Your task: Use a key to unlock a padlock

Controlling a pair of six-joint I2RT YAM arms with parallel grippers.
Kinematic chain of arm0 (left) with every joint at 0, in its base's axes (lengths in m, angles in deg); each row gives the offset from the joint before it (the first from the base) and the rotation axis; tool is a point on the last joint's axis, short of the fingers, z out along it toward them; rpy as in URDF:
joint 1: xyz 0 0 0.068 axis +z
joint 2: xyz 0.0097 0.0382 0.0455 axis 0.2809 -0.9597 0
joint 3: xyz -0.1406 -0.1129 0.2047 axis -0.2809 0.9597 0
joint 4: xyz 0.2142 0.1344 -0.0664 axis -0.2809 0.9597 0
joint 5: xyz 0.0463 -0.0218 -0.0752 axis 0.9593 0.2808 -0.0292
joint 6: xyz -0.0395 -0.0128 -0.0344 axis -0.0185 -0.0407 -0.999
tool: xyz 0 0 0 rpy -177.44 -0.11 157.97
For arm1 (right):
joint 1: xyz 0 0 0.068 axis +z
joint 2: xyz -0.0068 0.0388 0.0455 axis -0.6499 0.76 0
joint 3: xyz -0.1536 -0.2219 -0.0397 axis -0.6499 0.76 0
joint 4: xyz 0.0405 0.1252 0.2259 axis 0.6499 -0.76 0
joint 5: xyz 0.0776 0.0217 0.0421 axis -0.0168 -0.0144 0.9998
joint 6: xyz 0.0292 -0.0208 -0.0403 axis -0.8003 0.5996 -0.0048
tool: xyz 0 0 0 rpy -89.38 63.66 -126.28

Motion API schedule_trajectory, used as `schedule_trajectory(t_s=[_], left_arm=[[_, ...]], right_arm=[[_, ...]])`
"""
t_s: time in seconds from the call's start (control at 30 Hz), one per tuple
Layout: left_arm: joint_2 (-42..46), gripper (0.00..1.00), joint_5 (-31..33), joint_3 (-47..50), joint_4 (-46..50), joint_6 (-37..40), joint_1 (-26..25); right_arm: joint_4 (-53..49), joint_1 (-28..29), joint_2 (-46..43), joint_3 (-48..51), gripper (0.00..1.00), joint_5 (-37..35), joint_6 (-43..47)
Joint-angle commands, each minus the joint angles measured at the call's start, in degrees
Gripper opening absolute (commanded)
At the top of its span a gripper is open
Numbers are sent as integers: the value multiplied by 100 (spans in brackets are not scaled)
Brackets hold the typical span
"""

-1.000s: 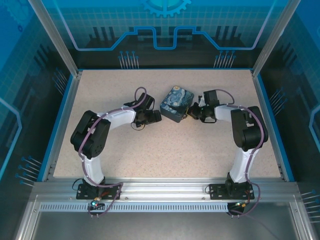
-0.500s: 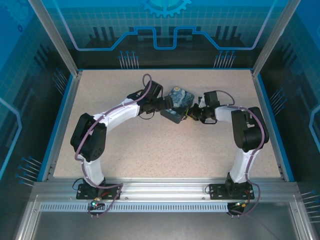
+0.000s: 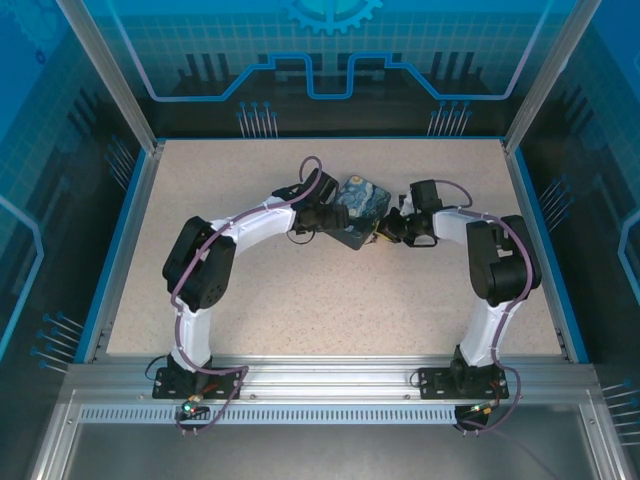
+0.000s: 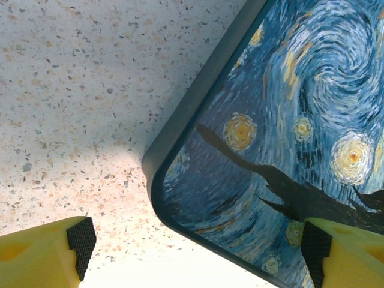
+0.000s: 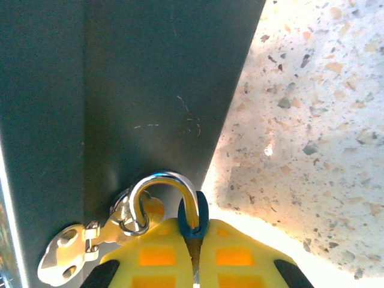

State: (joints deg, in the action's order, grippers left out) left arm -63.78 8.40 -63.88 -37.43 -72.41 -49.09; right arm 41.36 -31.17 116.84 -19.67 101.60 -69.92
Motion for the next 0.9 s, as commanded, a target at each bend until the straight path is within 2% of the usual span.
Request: schedule_trajectory(t_s=[0.0,0.17,0.23,0.27,0.37,0.53,0.7,0.8,0.87], left_arm=[[-399,89,253,43,628,255,-5],[-468,89,233,37,614,288,-2],[-479,88,220,46,614,295,4],[-483,88,211,50,614,293,4],[-493,88,189,68,575,275,11],[-517,88,155,63,545,267,33],[-547,88,123,55,544,247,43],[-572,88,110,38,535,226,45],[-578,88,110,27,535,214,50]], right_arm=[[-221,-220,-175,-20,0,-195,-74],[1587,-602,-182,490,0,695,-780],[2003,-701,-91,501,0,1026,-929],[1993,-735,-56,461,0,1100,-955],[964,-736,-75,145,0,724,-573],[574,-810,-387,433,0,178,-529],[772,-977,-658,865,0,-22,-794],[1089,-1053,-720,1002,0,189,-899],[1726,-1096,-744,1216,0,559,-977]])
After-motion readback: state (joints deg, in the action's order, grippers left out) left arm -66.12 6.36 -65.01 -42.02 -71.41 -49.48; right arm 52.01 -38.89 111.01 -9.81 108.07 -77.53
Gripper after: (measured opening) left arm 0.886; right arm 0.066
